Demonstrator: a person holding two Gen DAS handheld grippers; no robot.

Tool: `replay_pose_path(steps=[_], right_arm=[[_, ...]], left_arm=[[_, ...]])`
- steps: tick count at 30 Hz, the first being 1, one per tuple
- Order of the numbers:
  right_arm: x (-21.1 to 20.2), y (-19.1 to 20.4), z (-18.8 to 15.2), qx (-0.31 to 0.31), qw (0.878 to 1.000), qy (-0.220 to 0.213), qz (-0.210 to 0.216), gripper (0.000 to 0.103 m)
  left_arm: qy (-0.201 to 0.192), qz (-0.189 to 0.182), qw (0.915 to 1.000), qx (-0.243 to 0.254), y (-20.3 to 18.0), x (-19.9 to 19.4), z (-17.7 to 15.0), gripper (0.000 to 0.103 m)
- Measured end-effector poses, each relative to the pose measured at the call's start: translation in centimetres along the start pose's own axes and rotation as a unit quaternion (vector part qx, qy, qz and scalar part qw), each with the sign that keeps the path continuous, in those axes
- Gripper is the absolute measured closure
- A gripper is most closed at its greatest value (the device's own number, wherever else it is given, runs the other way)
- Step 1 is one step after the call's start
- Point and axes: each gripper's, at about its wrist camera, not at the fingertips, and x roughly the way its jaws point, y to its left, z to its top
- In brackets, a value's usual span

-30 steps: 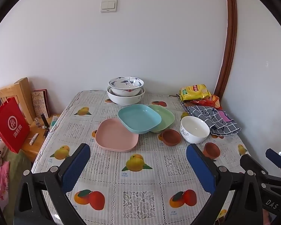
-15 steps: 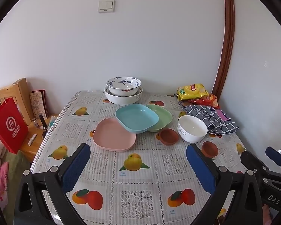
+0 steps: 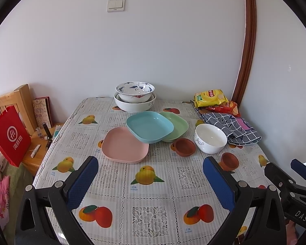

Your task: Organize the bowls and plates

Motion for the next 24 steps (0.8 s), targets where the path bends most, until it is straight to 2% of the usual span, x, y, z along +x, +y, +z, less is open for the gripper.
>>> replay_pose_path(steps=[24], right_arm=[[-0.47,-0.01,0.4,0.001,1.0,-0.007,-0.002,0.0]], left_arm=[[0.0,-0.003,1.0,0.008,-0.5,-0.11,-0.59,0.0]])
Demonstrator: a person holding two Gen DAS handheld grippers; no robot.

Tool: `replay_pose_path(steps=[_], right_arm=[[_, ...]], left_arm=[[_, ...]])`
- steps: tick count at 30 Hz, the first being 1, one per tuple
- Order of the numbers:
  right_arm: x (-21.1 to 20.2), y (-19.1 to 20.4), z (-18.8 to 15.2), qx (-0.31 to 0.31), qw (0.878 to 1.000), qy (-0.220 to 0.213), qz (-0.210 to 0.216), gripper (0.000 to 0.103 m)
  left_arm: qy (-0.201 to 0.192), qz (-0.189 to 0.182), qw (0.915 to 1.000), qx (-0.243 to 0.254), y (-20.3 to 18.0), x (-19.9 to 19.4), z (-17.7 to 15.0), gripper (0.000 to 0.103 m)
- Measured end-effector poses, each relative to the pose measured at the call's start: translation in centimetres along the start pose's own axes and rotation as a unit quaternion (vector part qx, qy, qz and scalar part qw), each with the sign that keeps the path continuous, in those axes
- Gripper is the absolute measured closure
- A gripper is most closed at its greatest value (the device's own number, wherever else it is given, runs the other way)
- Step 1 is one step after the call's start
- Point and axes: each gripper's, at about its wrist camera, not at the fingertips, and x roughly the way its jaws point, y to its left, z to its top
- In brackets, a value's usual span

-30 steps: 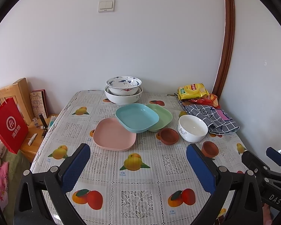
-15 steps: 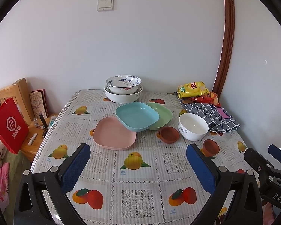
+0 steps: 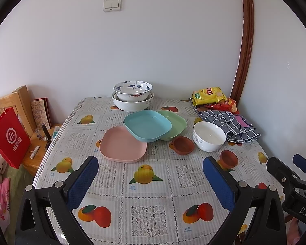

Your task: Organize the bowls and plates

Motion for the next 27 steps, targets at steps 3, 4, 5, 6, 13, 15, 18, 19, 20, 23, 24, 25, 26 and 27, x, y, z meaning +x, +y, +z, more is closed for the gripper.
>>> replay_pose_path(steps=[3,4,5,6,13,15,18,19,20,23,24,25,26,27], right_arm=[[-0.08,-0.08,0.01,0.001,1.0,-0.001,0.001,0.0],[-0.09,-0.09,0.02,0.001,1.0,-0.001,0.001,0.0],[-0.1,-0.11,0.02,0.001,1.0,-0.002,0.001,0.0],[-0.1,-0.14,0.02,0.001,1.0,-0.002,0.001,0.0],[-0.12,-0.09,-0.02,0.002,1.0,-0.002,0.0,0.0],[-0.09,-0.1,0.01,0.003,1.0,-0.001,0.001,0.0],[-0.12,-0.1,0.01,0.003,1.0,-0.002,0.0,0.0],[-0.16,-0.09,0.01,0.003,1.0,-0.002,0.0,0.0],[-0.15,-0.1,0.02,0.003,1.0,-0.001,0.0,0.0],[-0.21,-0.02,0.01,0.003,1.0,-0.003,0.001,0.0],[-0.19,0.0,0.02,0.003,1.0,-0.002,0.001,0.0],[-0.19,0.02,0.02,0.002,1.0,-0.002,0.0,0.0],[-0.2,0.0,0.0,0.003,1.0,-0.003,0.001,0.0],[-0.21,0.01,0.0,0.003,1.0,-0.002,0.001,0.0]], left_arm=[[0.0,0.001,1.0,0.0,-0.05,0.06,0.05,0.0],[0.0,0.001,1.0,-0.001,-0.07,0.05,0.0,0.0],[-0.001,0.001,1.0,-0.001,-0.1,0.03,-0.04,0.0],[0.0,0.0,1.0,-0.001,0.05,0.07,0.04,0.0],[0.0,0.0,1.0,-0.001,0.08,0.08,0.09,0.0],[0.0,0.0,1.0,-0.001,0.07,0.1,0.11,0.0],[0.0,0.0,1.0,-0.001,0.05,0.1,0.14,0.0],[0.0,0.0,1.0,-0.001,0.05,0.08,0.1,0.0],[0.0,0.0,1.0,0.0,0.02,0.08,0.13,0.0],[-0.001,0.0,1.0,-0.001,-0.02,0.04,0.12,0.0],[-0.001,0.0,1.0,-0.001,-0.02,0.03,0.12,0.0],[0.0,0.0,1.0,-0.001,-0.03,0.04,0.1,0.0],[0.0,0.0,1.0,-0.001,-0.04,0.02,0.09,0.0],[0.0,0.0,1.0,0.0,-0.04,-0.03,0.07,0.0]])
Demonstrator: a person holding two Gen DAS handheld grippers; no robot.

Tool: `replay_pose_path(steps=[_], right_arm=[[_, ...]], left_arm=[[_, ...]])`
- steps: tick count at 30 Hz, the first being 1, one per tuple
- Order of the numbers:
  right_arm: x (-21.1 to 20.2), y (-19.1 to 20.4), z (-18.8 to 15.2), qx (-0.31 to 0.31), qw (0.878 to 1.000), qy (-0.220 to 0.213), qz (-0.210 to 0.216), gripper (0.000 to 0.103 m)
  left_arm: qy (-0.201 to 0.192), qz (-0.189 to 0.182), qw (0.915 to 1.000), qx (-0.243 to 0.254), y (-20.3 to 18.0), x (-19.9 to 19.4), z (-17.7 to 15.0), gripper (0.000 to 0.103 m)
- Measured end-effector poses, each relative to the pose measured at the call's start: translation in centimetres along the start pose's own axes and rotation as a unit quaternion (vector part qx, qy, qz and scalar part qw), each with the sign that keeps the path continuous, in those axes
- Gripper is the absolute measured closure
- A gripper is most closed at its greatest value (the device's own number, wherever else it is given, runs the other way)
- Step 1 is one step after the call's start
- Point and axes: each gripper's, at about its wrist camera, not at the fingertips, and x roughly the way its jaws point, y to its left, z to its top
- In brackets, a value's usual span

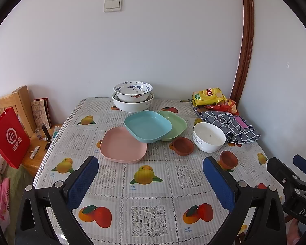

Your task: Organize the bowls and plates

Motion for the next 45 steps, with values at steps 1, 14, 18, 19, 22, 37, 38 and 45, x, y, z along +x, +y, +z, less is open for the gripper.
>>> replay_pose_path(steps=[1,14,18,19,22,37,38,45], right_arm=[[0.0,0.0,0.0,0.0,1.0,0.0,0.0,0.0],[0.2,0.0,-0.1,0.001,1.0,0.0,0.0,0.0],[0.6,0.2,-0.2,-0.002,1.0,0.004,-0.005,0.0],[0.8,0.2,-0.2,-0.002,1.0,0.005,-0.005,0.0],[1.3,0.3,-0.3,-0.002,1.0,0.008,-0.007,0.0],[6.9,0.2,-0.9,-0.005,0.999,0.041,-0.03,0.0],[7.4,0.3,-0.9,-0.007,0.998,0.044,-0.033,0.0],[10.4,0.4,-0.7,0.005,0.997,0.073,-0.015,0.0]], left_arm=[[0.0,0.0,1.0,0.0,0.0,0.0,0.0,0.0],[0.003,-0.006,1.0,0.0,0.1,0.3,0.1,0.0],[0.007,-0.007,1.0,0.0,0.1,0.8,0.1,0.0],[0.007,-0.008,0.9999,0.0,0.0,0.9,0.1,0.0],[0.008,-0.012,0.9999,-0.001,0.1,1.2,0.2,0.0],[0.043,-0.022,0.9988,0.0,0.4,6.3,0.5,0.0],[0.046,-0.021,0.9987,0.0,0.5,6.8,0.5,0.0],[0.075,-0.014,0.9971,-0.003,1.5,10.3,0.8,0.0]])
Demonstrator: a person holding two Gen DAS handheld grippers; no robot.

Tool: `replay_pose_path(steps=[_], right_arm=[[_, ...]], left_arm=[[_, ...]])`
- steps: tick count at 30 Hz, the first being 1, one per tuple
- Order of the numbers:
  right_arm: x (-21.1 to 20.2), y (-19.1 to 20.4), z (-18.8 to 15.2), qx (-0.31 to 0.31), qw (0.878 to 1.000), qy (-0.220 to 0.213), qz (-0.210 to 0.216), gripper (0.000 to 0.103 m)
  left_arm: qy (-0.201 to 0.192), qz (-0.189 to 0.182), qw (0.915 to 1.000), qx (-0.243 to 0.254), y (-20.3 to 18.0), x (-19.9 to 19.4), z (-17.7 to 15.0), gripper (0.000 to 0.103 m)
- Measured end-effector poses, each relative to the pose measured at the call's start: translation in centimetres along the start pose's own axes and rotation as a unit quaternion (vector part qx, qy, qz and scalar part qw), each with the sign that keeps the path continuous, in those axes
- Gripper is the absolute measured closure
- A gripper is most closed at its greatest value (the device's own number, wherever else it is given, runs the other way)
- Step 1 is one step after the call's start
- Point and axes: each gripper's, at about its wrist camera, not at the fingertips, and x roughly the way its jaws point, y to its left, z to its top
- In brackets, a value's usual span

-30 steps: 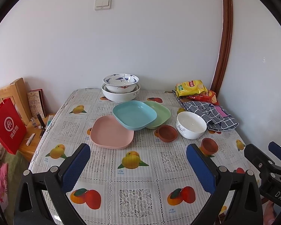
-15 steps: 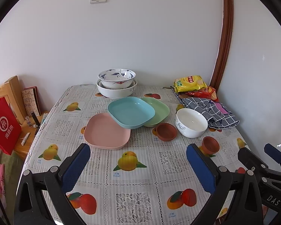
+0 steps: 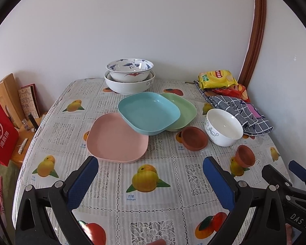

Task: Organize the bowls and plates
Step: 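Move both grippers toward the rim of the light-blue plate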

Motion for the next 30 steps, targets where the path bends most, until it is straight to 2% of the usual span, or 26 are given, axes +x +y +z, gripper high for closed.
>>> replay_pose_path(steps=[3,15,18,21,23,30], right_arm=[[1.0,0.3,0.6,0.005,1.0,0.007,0.006,0.0],[5.8,2.0,3.6,0.019,0.999,0.032,0.023,0.005],[6.9,2.7,4.5,0.014,0.999,0.033,0.024,0.008],[8.3,3.4,5.4,0.01,0.999,0.04,0.026,0.011],[9.3,3.9,5.9,0.006,0.999,0.047,0.027,0.017],[12.3,6.3,7.3,-0.007,0.998,0.051,0.033,0.023]], left_arm=[[0.013,-0.004,0.9999,-0.005,0.7,1.3,0.4,0.0],[0.049,0.021,0.9984,-0.016,3.7,6.5,3.1,0.0],[0.061,0.039,0.9972,-0.02,4.5,8.0,3.9,0.0],[0.064,0.034,0.9971,-0.024,5.3,9.2,4.6,0.004],[0.061,0.037,0.997,-0.03,6.0,9.9,5.2,0.004],[0.073,0.029,0.9957,-0.048,7.6,12.9,7.0,0.011]])
